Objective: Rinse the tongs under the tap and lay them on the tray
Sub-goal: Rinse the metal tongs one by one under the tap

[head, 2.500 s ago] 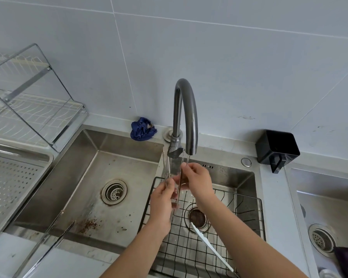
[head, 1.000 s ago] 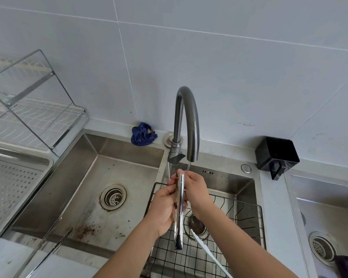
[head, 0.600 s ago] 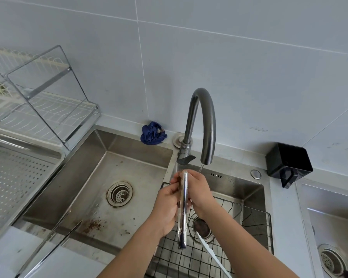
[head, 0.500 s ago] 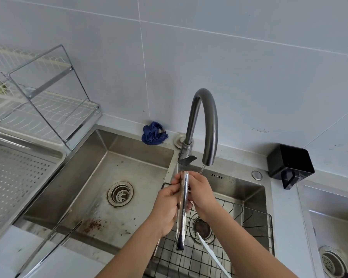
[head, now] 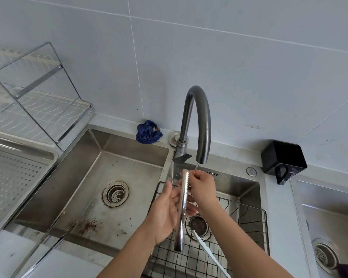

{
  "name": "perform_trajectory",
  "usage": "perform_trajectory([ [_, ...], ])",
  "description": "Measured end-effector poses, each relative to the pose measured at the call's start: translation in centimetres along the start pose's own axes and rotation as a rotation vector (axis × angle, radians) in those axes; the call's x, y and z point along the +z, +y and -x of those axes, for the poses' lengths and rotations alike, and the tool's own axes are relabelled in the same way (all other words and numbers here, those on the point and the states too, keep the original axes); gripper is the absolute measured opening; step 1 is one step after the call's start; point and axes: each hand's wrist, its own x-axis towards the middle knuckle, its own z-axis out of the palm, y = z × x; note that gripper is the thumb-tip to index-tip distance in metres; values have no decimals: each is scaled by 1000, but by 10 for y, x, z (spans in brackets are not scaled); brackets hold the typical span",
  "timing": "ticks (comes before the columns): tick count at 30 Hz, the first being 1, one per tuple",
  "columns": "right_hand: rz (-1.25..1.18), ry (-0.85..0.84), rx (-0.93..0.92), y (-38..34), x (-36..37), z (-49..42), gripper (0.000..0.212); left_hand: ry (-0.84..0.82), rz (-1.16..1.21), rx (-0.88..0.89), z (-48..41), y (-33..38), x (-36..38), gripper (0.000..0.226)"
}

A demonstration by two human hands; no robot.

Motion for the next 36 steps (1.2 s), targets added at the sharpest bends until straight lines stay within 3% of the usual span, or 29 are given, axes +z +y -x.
perform_trajectory([
  [2, 76, 68, -43, 3, -3, -1, 48, -22, -237, 8, 6, -4, -2, 44],
  [4, 69, 5, -44, 6, -6, 2, 44, 55, -402, 44, 7, -11, -4, 28],
  [7, -44, -206, 8, 8, -7, 16, 19, 196, -243, 40, 7, -17, -5, 26],
  [10, -7, -149, -14, 7, -12, 17, 10, 206, -227, 50, 10, -21, -2, 29],
  [12, 75, -64, -15, 5, -13, 12, 28, 180, -291, 52, 12, -22, 2, 27],
  [14, 113, -43, -13, 5, -11, 10, 30, 189, -344, 41, 13, -22, 4, 29],
  [18, 41, -210, 10, 6, -13, 11, 5, 230, -365, 44, 13, -20, -2, 19],
  [20, 43, -225, 6, 4, -16, 10, 6, 232, -428, 52, 13, -19, -5, 19],
  [23, 155, -76, -23, 3, -11, 6, 35, 245, -540, 52, 13, -21, -5, 13],
  [25, 157, -51, -50, 3, -7, 7, 34, 259, -616, 73, 13, -21, -2, 7],
  [28, 15, -186, -12, 8, -6, 10, 12, 303, -662, 114, 11, -16, 0, 13],
  [30, 3, -207, -6, 10, -7, 12, 9, 322, -693, 143, 9, -12, 1, 10],
  [33, 109, -56, -34, 6, -3, 9, 39, 327, -757, 192, 6, -13, 3, 4],
  [36, 56, -44, -6, 5, -1, 8, 40, 339, -824, 229, 7, -17, 6, 5],
])
